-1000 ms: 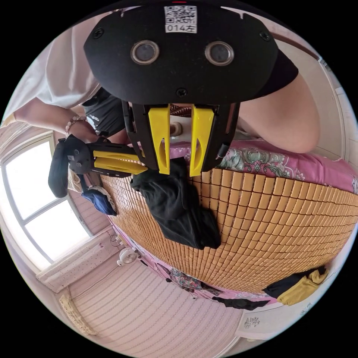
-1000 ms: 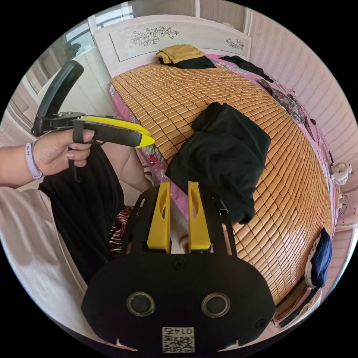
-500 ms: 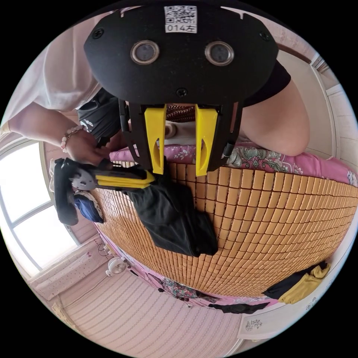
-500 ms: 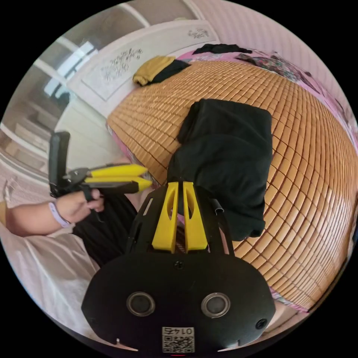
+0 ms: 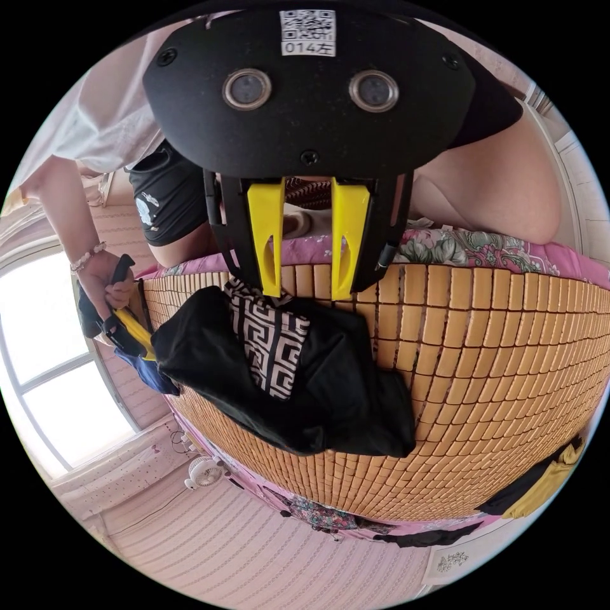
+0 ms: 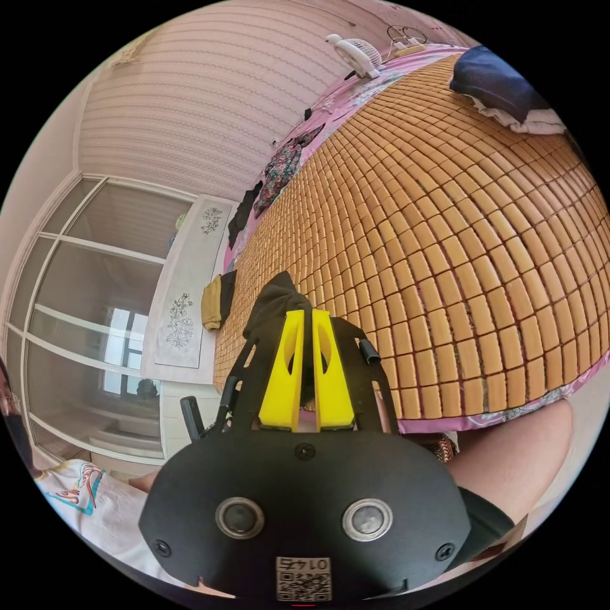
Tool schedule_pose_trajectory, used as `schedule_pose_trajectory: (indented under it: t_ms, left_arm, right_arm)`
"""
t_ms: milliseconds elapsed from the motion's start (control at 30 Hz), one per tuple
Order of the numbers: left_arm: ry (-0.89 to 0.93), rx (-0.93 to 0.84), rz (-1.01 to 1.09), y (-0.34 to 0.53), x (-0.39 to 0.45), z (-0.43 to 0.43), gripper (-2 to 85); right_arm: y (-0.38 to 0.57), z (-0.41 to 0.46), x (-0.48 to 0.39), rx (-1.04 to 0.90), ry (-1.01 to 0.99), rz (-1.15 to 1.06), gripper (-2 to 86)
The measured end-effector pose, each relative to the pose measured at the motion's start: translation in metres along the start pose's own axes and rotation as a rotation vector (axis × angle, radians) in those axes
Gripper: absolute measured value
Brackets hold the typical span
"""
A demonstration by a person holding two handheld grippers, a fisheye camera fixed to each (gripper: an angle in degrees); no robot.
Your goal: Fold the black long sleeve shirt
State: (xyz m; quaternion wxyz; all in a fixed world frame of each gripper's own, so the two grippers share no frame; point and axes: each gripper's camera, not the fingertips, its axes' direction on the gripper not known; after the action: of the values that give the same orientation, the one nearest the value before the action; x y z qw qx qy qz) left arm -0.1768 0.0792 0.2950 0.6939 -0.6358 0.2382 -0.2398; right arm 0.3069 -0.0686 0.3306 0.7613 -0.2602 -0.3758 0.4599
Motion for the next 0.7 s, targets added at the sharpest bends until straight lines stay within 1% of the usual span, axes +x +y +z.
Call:
schedule_pose_trajectory:
  t_ms: [100,133,200,300,333,367,433,467,533,600,700]
  left_arm:
    - [0.013,-0.037,-0.012,-0.013,0.004,0.015,12.9]
    - [-0.002,-0.024,0.001,-0.019,0.007,0.018,11.8]
    - [-0.013,-0.058,-0.008,-0.030,0.009,0.023,10.0]
    - [0.053,-0.148,-0.021,-0.049,0.007,0.026,7.1]
    - [0.055,-0.133,0.018,-0.057,0.010,0.018,5.9]
    - [0.055,-0.111,0.032,-0.062,0.011,0.011,5.3]
    - [0.086,0.019,0.082,-0.086,0.015,-0.031,4.1]
    - [0.088,0.046,0.092,-0.096,0.016,-0.044,4.0]
    - [0.086,0.176,0.146,-0.140,0.024,-0.093,3.9]
    - [0.089,0.266,0.202,-0.179,0.037,-0.125,3.7]
    - [0.106,0.455,0.209,-0.229,0.056,-0.162,3.5]
  right_arm:
    - [0.006,-0.013,0.008,-0.040,-0.001,-0.012,1.1]
    - [0.009,-0.016,0.008,-0.057,-0.002,-0.023,1.1]
    - [0.014,-0.019,0.005,-0.079,-0.004,-0.043,1.1]
    - [0.016,-0.022,0.001,-0.112,-0.045,-0.063,1.1]
    - [0.015,-0.024,-0.002,-0.118,-0.083,-0.065,1.1]
    - [0.013,-0.028,-0.006,-0.122,-0.126,-0.072,1.1]
    - [0.008,-0.037,-0.016,-0.108,-0.173,-0.100,1.1]
    - [0.003,-0.047,-0.025,-0.076,-0.189,-0.126,1.1]
    - [-0.003,-0.067,-0.035,-0.009,-0.198,-0.153,1.1]
    - [-0.008,-0.086,-0.040,0.052,-0.199,-0.162,1.1]
    - [-0.009,-0.106,-0.034,0.121,-0.161,-0.131,1.1]
